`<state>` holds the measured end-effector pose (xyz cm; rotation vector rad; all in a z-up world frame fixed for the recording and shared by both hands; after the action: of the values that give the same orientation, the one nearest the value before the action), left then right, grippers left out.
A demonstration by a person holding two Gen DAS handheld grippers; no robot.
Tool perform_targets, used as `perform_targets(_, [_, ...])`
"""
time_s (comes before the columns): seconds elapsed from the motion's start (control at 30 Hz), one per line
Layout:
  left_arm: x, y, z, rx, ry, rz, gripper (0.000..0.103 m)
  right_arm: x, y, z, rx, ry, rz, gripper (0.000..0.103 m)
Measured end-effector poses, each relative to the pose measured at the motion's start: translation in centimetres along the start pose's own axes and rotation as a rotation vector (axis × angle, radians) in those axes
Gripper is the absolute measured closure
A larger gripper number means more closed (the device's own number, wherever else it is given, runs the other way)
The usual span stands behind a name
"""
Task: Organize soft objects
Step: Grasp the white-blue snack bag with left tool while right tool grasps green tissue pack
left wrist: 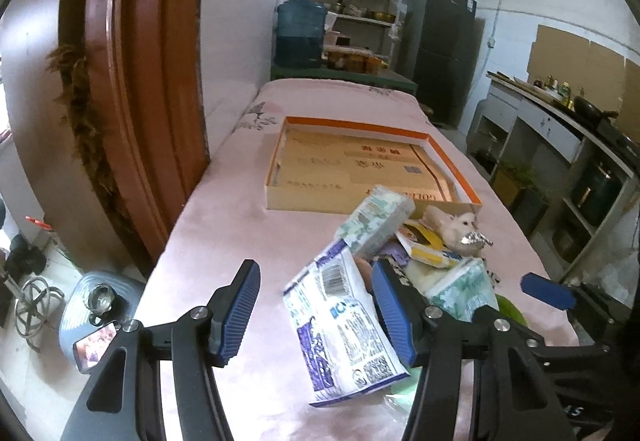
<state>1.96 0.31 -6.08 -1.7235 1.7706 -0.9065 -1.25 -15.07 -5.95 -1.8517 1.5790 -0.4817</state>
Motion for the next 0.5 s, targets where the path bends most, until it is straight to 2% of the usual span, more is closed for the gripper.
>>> perform_targets(0.27, [0.7,0.4,1.5,-0.053,0.019,0.020,0.044,0.5,0.6,1.4,-0.030,0.001,-0.007,0.021])
perform_targets(0.5, [1.1,0.8,3.1,-0.093,-0.013,0.040,0.044,0.7,0.8,2.2,-0.049,-0.008,-0.009,0.021])
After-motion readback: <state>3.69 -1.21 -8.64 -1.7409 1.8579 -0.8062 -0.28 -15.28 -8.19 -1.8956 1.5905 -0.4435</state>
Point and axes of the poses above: each gripper's, at about its wrist camera, not at the fingertips, and z roughly the way its jaws point, x to its right, y to its underside, the point moved 3 cm from there along z, roughly the way its jaws point, and after that the axes turned 1 degree about -x, right-handed, at the moved point
